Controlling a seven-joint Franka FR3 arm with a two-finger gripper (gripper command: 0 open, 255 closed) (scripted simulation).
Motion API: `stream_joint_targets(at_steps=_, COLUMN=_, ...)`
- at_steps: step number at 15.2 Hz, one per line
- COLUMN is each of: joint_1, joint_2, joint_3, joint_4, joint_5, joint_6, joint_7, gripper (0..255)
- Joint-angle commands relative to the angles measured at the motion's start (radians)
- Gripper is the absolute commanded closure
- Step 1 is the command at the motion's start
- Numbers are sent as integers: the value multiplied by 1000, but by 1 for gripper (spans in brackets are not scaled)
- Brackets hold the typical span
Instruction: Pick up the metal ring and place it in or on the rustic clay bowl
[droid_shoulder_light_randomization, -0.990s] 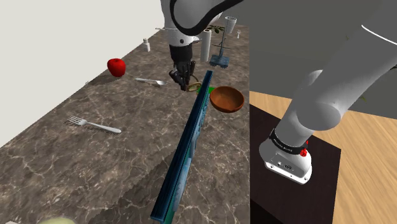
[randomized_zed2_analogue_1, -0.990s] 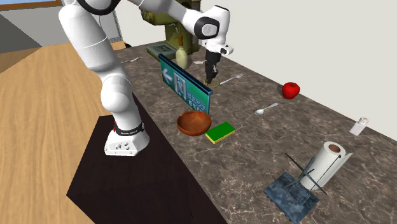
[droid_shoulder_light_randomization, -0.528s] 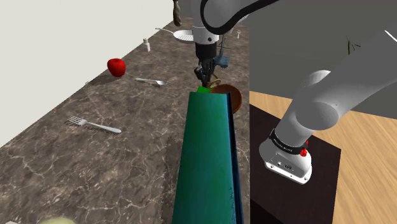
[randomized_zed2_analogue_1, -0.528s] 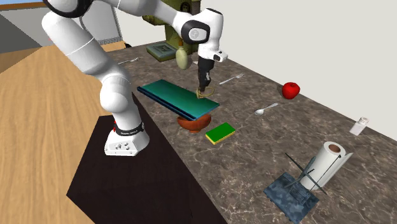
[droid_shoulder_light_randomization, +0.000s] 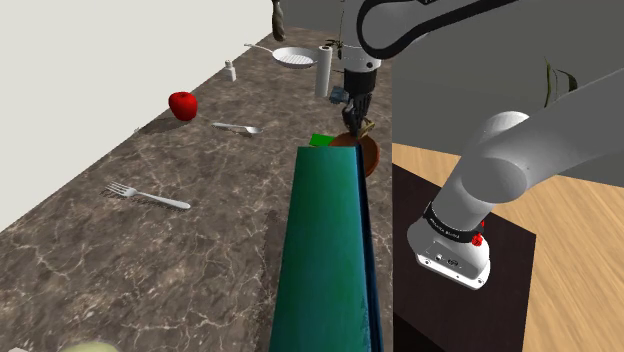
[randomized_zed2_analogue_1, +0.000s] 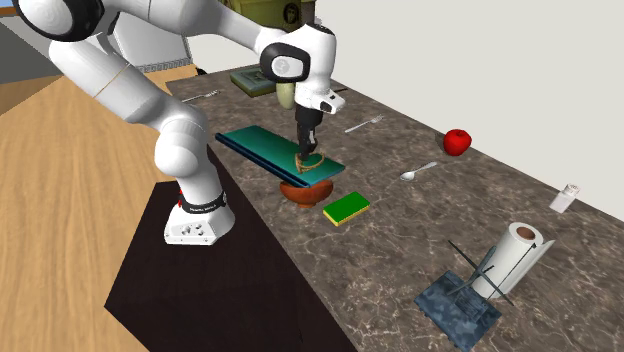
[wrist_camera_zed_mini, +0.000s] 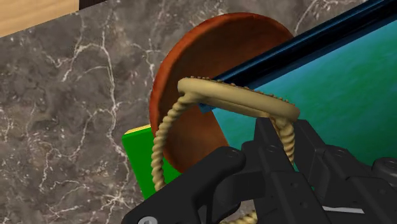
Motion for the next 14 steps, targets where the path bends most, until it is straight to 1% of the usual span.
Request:
stream_joint_targets(at_steps=1, joint_1=-3, joint_2=7, joint_3=-3, joint_4=-23, joint_5=-3, joint_6=30, joint_7=-5, gripper=255)
stream_joint_targets(at_steps=12, joint_1=-3, joint_2=110, joint_3=-2, joint_4=-112, joint_5=-4, joint_6=223, joint_7=-3, gripper=255)
stream_joint_targets(at_steps=14, joint_1=-3, joint_2=110, joint_3=-2, joint_4=-112, joint_5=-3, joint_6=223, joint_7=-3, gripper=255)
